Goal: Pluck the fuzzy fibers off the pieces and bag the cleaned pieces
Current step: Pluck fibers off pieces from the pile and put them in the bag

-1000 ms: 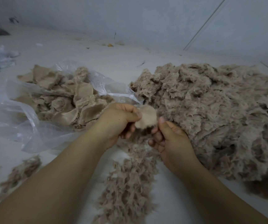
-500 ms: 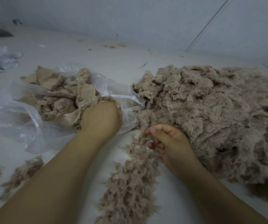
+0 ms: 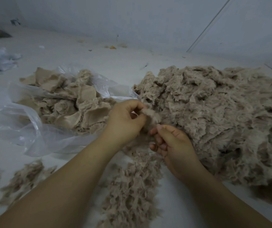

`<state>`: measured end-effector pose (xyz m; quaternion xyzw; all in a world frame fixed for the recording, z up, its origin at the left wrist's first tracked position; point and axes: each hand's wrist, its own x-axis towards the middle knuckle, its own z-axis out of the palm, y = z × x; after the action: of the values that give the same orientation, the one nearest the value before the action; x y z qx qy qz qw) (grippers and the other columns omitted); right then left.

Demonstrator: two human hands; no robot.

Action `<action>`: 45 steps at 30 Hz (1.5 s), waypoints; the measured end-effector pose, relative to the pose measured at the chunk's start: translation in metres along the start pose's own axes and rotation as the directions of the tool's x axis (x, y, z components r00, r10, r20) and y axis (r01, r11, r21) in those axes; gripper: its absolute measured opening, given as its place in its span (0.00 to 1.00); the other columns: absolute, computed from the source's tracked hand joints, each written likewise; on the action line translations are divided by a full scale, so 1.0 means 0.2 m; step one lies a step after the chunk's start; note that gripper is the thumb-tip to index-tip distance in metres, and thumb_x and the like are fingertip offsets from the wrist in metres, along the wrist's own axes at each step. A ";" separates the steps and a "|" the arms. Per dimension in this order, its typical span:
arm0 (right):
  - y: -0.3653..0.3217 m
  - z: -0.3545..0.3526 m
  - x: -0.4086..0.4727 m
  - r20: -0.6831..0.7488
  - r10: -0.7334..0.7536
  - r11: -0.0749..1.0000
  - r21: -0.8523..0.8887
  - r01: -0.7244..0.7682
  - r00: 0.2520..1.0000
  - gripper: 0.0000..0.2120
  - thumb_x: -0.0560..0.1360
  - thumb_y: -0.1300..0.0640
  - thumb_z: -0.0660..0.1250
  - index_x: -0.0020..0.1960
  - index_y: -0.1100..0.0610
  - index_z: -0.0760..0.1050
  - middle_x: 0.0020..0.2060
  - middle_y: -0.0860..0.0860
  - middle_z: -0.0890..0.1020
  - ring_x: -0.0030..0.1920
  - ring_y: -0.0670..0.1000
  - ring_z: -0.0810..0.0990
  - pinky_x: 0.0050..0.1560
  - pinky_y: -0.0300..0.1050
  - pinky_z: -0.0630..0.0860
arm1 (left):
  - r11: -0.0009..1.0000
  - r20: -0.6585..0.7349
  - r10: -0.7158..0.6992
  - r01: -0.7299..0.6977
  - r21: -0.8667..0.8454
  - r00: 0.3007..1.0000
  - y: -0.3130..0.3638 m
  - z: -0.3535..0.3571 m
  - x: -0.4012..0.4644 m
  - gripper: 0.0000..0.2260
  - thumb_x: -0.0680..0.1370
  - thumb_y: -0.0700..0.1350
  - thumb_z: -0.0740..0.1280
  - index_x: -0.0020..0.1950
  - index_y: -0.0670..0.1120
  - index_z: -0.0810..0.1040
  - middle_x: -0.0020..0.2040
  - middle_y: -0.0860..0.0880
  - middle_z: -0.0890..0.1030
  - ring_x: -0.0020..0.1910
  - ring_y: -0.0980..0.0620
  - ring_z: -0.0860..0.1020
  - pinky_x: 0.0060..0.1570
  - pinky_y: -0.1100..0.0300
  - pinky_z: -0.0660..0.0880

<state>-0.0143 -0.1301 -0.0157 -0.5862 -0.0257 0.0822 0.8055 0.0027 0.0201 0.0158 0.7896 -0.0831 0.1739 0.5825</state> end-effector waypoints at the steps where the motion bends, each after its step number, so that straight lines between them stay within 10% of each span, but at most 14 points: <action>1: 0.00 0.00 0.01 -0.008 0.007 0.999 0.038 -0.007 1.000 0.14 0.82 0.56 0.61 0.42 0.58 0.80 0.24 0.47 0.71 0.25 0.42 0.71 0.34 0.40 0.78 | 0.990 0.013 -0.016 0.017 -0.137 1.000 0.03 -0.01 -0.01 0.05 0.72 0.36 0.65 0.38 0.44 0.79 0.28 0.47 0.78 0.22 0.50 0.72 0.25 0.61 0.69; 5: 0.00 -0.02 0.02 -0.010 0.039 0.991 0.131 -0.037 0.999 0.19 0.79 0.47 0.63 0.55 0.63 0.77 0.25 0.48 0.70 0.25 0.43 0.71 0.32 0.42 0.77 | 0.881 0.175 -0.111 0.178 -0.438 0.978 0.06 -0.02 -0.03 0.13 0.74 0.43 0.68 0.39 0.33 0.75 0.30 0.35 0.72 0.22 0.45 0.71 0.24 0.60 0.65; 8: 0.00 -0.02 0.01 0.069 0.012 0.995 0.095 -0.018 0.998 0.18 0.74 0.42 0.68 0.49 0.56 0.82 0.25 0.47 0.70 0.26 0.43 0.72 0.33 0.41 0.76 | 0.926 0.210 -0.127 0.192 -0.324 0.969 0.04 0.00 -0.04 0.08 0.74 0.39 0.73 0.38 0.40 0.76 0.33 0.36 0.76 0.23 0.46 0.73 0.24 0.60 0.69; 13: -0.02 -0.01 0.00 0.114 -0.014 1.000 0.009 0.013 0.993 0.15 0.77 0.59 0.64 0.35 0.49 0.83 0.24 0.44 0.75 0.28 0.40 0.76 0.32 0.36 0.75 | 0.894 0.135 -0.221 0.256 -0.367 0.966 0.02 0.03 -0.03 0.14 0.73 0.25 0.63 0.40 0.43 0.79 0.33 0.31 0.76 0.26 0.44 0.73 0.27 0.56 0.72; 18: -0.03 -0.01 0.01 0.016 0.043 0.998 0.042 -0.043 0.999 0.21 0.81 0.60 0.62 0.31 0.54 0.81 0.24 0.48 0.67 0.25 0.43 0.69 0.31 0.38 0.75 | 0.787 0.066 -0.284 0.272 -0.554 0.956 0.04 0.00 -0.01 0.07 0.78 0.34 0.65 0.41 0.37 0.81 0.31 0.38 0.77 0.25 0.47 0.73 0.25 0.59 0.71; 28: -0.03 0.00 0.00 0.029 0.047 0.996 0.070 -0.049 0.998 0.21 0.73 0.41 0.63 0.39 0.55 0.86 0.29 0.57 0.71 0.23 0.44 0.68 0.30 0.40 0.74 | 0.892 0.016 -0.196 0.185 -0.412 0.980 0.03 -0.01 -0.02 0.08 0.75 0.31 0.69 0.39 0.41 0.82 0.34 0.46 0.82 0.32 0.51 0.80 0.34 0.61 0.77; 35: -0.05 0.00 -0.03 0.166 -0.040 0.999 0.039 0.034 0.985 0.14 0.72 0.48 0.65 0.31 0.50 0.83 0.22 0.44 0.74 0.24 0.41 0.73 0.29 0.35 0.73 | 0.897 0.227 -0.134 0.215 -0.385 0.965 0.03 -0.02 -0.02 0.20 0.72 0.21 0.61 0.44 0.43 0.83 0.39 0.45 0.83 0.35 0.51 0.80 0.35 0.60 0.76; 39: -0.04 -0.01 -0.03 0.199 -0.042 0.998 0.044 0.034 0.979 0.13 0.73 0.49 0.69 0.40 0.57 0.85 0.33 0.53 0.84 0.33 0.48 0.83 0.33 0.38 0.78 | 0.925 0.213 -0.110 0.178 -0.335 0.971 0.03 0.00 -0.03 0.17 0.72 0.27 0.67 0.51 0.47 0.83 0.46 0.38 0.82 0.40 0.47 0.80 0.40 0.57 0.78; 45: -0.02 -0.01 -0.01 0.046 0.005 0.999 -0.046 -0.003 0.999 0.09 0.67 0.49 0.72 0.35 0.55 0.84 0.26 0.54 0.75 0.26 0.47 0.70 0.29 0.40 0.73 | 0.897 0.113 -0.206 0.234 -0.375 0.972 0.02 0.01 -0.03 0.10 0.74 0.31 0.69 0.48 0.45 0.82 0.39 0.41 0.77 0.38 0.43 0.76 0.41 0.49 0.74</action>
<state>-0.0160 -0.1339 -0.0124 -0.6026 -0.0449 0.0967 0.7909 -0.0031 0.0168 0.0171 0.6697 -0.0464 0.0594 0.7388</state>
